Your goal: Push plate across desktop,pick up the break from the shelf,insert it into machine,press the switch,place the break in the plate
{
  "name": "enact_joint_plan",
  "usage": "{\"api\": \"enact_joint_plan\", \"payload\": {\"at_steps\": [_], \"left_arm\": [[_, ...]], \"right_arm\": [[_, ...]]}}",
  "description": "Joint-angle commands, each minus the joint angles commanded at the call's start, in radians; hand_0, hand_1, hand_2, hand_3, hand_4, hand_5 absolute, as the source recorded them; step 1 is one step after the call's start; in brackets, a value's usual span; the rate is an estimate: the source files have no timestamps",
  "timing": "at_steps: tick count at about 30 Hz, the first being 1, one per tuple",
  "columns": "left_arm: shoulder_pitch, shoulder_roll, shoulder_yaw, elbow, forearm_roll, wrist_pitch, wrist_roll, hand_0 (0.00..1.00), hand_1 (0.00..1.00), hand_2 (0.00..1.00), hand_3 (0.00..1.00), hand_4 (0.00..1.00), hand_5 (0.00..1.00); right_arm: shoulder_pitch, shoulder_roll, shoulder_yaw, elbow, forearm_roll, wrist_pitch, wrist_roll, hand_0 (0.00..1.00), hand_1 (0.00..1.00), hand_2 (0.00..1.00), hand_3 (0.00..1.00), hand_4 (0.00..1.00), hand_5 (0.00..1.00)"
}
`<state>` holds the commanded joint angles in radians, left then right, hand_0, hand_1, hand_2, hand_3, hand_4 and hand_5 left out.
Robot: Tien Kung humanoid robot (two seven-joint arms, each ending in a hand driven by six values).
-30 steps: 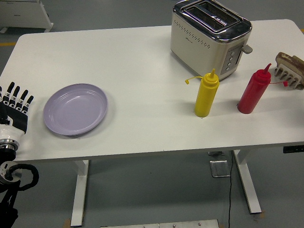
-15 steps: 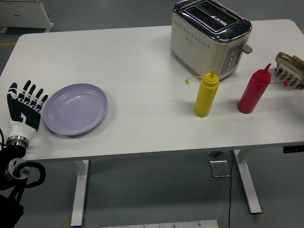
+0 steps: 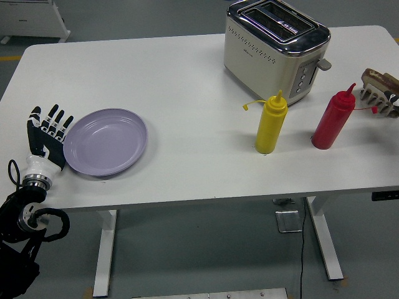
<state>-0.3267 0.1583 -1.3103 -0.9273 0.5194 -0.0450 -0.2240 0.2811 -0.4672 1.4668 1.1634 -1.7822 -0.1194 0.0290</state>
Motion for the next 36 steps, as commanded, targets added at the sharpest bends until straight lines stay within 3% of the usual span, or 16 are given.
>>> {"api": "enact_joint_plan", "payload": {"at_steps": [14, 15, 20, 21, 26, 27, 32, 33, 36], "left_arm": [[-0.052, -0.027, 0.075, 0.026, -0.028, -0.011, -0.001, 0.915, 0.917, 0.973, 0.908, 0.628, 0.998], [-0.059, -0.030, 0.085, 0.029, -0.032, -0.012, -0.001, 0.916, 0.917, 0.970, 0.906, 0.628, 0.998], [-0.092, -0.046, 0.127, 0.040, -0.047, -0.016, -0.002, 0.916, 0.917, 0.970, 0.906, 0.628, 0.998], [-0.100, -0.051, 0.135, 0.043, -0.050, -0.016, -0.002, 0.916, 0.917, 0.970, 0.903, 0.628, 0.998], [-0.129, -0.071, 0.165, 0.056, -0.060, -0.018, -0.002, 0.916, 0.917, 0.970, 0.903, 0.628, 0.998], [-0.134, -0.074, 0.170, 0.059, -0.061, -0.018, -0.002, 0.916, 0.917, 0.970, 0.904, 0.629, 0.998], [-0.162, -0.092, 0.196, 0.080, -0.070, -0.021, -0.003, 0.916, 0.917, 0.970, 0.904, 0.629, 0.998], [-0.169, -0.098, 0.202, 0.086, -0.072, -0.022, -0.003, 0.916, 0.918, 0.972, 0.904, 0.629, 0.998], [-0.182, -0.108, 0.214, 0.096, -0.077, -0.023, -0.004, 0.916, 0.918, 0.972, 0.904, 0.629, 0.998]], "right_arm": [[0.111, -0.004, -0.104, -0.104, -0.073, -0.022, -0.044, 0.986, 0.921, 0.909, 0.944, 0.778, 0.286], [0.122, -0.003, -0.112, -0.113, -0.081, -0.027, -0.044, 0.952, 0.878, 0.865, 0.880, 0.781, 0.294], [0.174, -0.001, -0.153, -0.154, -0.119, -0.034, -0.050, 0.952, 0.878, 0.865, 0.880, 0.781, 0.294], [0.186, -0.001, -0.163, -0.162, -0.127, -0.032, -0.052, 0.869, 0.819, 0.789, 0.803, 0.766, 0.279], [0.229, -0.001, -0.196, -0.197, -0.156, -0.025, -0.058, 0.869, 0.819, 0.789, 0.803, 0.766, 0.279], [0.236, 0.000, -0.201, -0.203, -0.161, -0.024, -0.060, 0.794, 0.766, 0.725, 0.762, 0.759, 0.272], [0.263, 0.002, -0.222, -0.236, -0.189, -0.015, -0.068, 0.794, 0.766, 0.725, 0.762, 0.759, 0.272], [0.269, 0.002, -0.226, -0.245, -0.198, -0.013, -0.071, 0.730, 0.730, 0.693, 0.738, 0.744, 0.267], [0.280, 0.003, -0.233, -0.260, -0.215, -0.010, -0.076, 0.730, 0.730, 0.693, 0.738, 0.744, 0.267]]}}
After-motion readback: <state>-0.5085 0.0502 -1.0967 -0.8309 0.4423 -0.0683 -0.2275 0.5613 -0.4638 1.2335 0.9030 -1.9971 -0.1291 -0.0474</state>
